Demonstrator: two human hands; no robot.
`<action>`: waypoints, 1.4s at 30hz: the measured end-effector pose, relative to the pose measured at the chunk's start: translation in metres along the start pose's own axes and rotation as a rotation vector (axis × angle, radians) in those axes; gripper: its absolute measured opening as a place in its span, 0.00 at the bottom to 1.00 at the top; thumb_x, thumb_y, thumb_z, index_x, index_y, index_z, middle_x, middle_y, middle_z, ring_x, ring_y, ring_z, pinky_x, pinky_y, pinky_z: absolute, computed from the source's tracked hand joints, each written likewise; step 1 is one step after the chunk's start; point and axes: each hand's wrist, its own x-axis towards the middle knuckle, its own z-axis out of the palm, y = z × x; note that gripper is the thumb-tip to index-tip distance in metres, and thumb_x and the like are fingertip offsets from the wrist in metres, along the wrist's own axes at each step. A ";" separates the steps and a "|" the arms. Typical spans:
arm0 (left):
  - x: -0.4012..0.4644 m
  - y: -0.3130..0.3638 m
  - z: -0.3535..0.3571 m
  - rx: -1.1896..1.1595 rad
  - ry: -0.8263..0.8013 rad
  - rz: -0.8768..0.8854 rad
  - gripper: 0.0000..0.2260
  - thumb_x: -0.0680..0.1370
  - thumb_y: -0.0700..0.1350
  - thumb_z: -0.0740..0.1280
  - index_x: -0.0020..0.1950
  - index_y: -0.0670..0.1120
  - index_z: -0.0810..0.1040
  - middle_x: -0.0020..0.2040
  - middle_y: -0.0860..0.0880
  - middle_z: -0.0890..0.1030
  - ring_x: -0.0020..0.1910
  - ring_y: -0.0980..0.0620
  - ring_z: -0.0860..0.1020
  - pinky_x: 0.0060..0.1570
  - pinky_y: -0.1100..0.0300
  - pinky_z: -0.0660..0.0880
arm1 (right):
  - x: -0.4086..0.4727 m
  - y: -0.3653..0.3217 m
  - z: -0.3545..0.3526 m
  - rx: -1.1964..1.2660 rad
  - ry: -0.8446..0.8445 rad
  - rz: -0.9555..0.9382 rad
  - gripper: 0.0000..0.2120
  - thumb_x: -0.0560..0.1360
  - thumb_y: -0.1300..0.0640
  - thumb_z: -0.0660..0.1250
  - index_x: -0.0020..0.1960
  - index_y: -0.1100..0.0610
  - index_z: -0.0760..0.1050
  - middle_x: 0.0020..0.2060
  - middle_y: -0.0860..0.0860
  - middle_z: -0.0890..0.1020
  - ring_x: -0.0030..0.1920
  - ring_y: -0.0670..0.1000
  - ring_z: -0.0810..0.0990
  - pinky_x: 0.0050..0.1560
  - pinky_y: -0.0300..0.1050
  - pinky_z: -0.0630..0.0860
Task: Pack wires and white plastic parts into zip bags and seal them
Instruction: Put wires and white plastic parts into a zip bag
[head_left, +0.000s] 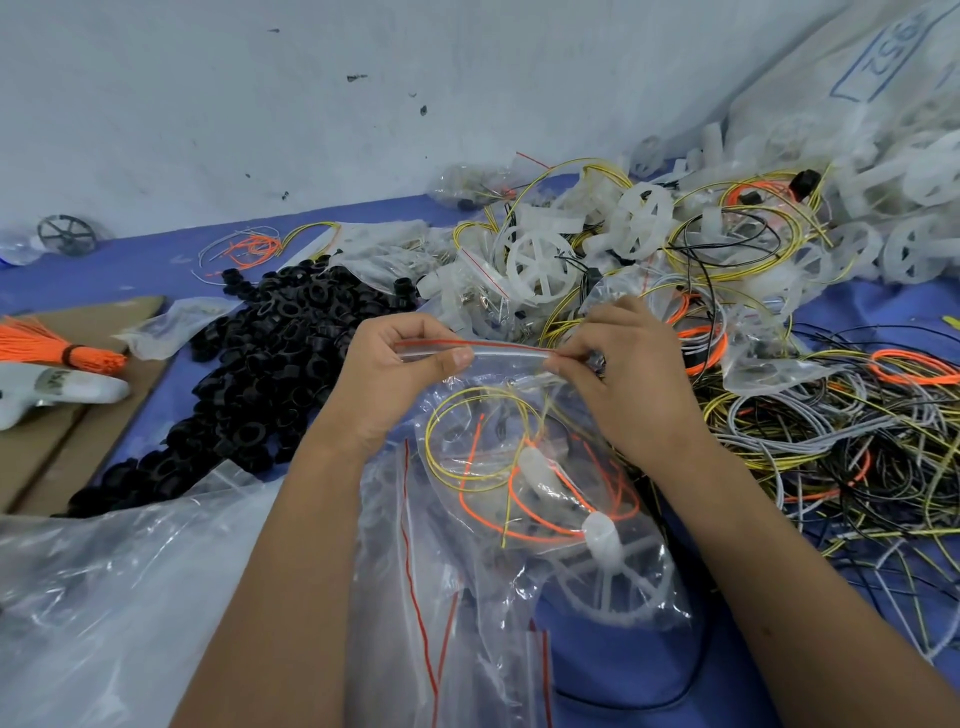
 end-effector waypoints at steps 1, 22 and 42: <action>0.000 0.000 0.000 -0.001 0.002 -0.003 0.03 0.70 0.42 0.77 0.39 0.50 0.86 0.37 0.48 0.85 0.38 0.54 0.81 0.43 0.63 0.77 | 0.000 0.000 0.001 0.004 -0.001 -0.003 0.06 0.72 0.62 0.78 0.38 0.61 0.83 0.37 0.52 0.81 0.46 0.56 0.74 0.47 0.49 0.72; -0.002 0.002 -0.003 -0.147 0.096 -0.022 0.04 0.71 0.41 0.76 0.40 0.50 0.87 0.37 0.50 0.85 0.37 0.55 0.82 0.41 0.64 0.79 | -0.002 0.008 -0.001 0.034 0.132 0.047 0.08 0.72 0.55 0.78 0.39 0.59 0.84 0.35 0.51 0.81 0.42 0.53 0.75 0.43 0.45 0.70; -0.010 0.000 0.002 -0.159 -0.386 -0.430 0.08 0.74 0.44 0.76 0.50 0.43 0.88 0.48 0.45 0.87 0.44 0.51 0.85 0.40 0.56 0.83 | -0.002 -0.001 -0.003 0.322 0.340 0.208 0.04 0.79 0.57 0.69 0.45 0.54 0.77 0.37 0.46 0.80 0.37 0.46 0.77 0.41 0.44 0.74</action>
